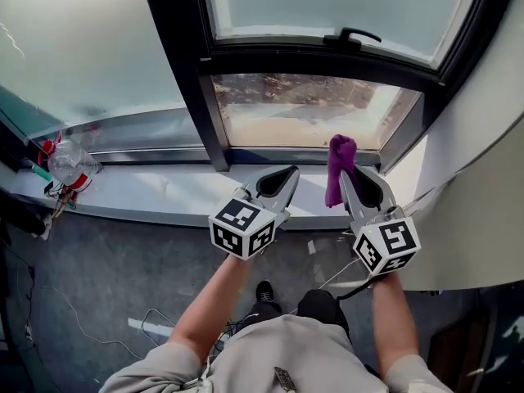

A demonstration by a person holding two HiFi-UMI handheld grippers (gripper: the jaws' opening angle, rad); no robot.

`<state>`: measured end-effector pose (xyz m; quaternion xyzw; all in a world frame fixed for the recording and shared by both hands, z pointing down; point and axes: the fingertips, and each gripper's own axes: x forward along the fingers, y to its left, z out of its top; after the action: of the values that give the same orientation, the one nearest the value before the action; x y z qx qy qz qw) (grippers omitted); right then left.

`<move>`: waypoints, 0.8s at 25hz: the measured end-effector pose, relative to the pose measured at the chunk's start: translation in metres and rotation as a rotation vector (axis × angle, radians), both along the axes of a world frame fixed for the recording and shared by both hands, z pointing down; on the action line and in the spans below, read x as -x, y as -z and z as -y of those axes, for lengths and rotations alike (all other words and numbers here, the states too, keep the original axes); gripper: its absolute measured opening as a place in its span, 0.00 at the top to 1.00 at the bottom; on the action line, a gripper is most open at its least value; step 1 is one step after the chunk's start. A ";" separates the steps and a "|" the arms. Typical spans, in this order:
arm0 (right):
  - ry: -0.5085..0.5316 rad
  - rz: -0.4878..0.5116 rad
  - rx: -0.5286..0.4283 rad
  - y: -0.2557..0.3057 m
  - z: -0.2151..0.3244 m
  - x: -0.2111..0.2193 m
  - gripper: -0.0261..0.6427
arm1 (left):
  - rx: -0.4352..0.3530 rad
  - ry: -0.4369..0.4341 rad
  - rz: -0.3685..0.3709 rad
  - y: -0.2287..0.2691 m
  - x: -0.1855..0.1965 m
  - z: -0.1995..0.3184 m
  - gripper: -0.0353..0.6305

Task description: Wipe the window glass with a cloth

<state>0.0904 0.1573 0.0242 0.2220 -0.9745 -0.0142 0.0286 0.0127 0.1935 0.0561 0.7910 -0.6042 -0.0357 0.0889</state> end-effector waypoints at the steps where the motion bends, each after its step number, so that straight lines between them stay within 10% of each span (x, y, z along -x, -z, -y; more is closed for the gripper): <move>1: 0.006 -0.005 -0.006 0.001 0.001 0.007 0.86 | -0.001 0.002 -0.003 0.000 0.008 0.002 0.94; 20: 0.384 -0.026 -0.038 -0.043 0.079 0.211 0.86 | 0.061 0.368 0.039 -0.024 0.161 0.056 0.94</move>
<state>-0.1210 0.0785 0.0670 0.0324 -0.9981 -0.0408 0.0339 -0.1478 0.1378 0.0799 0.6646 -0.7412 -0.0176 0.0928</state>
